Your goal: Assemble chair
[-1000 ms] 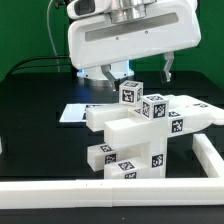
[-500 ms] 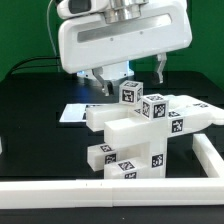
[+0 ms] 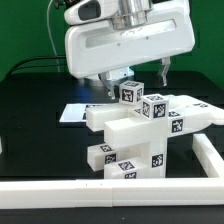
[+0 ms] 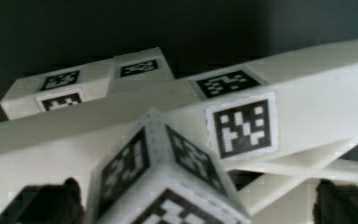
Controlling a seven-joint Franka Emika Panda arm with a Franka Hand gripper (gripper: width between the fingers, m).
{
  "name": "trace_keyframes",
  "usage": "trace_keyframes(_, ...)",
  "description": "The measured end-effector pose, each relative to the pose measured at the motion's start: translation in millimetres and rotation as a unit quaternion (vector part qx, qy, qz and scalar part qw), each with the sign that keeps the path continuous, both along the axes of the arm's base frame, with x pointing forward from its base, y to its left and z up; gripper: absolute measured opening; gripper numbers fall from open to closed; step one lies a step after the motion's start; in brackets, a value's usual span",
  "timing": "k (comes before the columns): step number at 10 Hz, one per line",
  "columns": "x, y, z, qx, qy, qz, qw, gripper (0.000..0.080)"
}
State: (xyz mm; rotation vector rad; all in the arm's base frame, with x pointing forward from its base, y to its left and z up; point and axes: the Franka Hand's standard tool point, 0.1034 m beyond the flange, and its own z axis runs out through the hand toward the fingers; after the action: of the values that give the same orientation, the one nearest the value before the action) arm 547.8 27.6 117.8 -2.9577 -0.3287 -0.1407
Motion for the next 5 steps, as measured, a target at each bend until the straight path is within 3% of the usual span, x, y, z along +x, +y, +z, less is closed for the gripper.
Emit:
trace_keyframes(3,-0.3,-0.5,-1.0,0.0,0.001,0.002,1.0,0.0649)
trace_keyframes(4,-0.9,-4.8,-0.3,-0.02,-0.004,0.078,0.997,0.0649)
trace_keyframes(5,0.0,-4.5,0.7,-0.025,-0.004,0.093,0.995,0.0649)
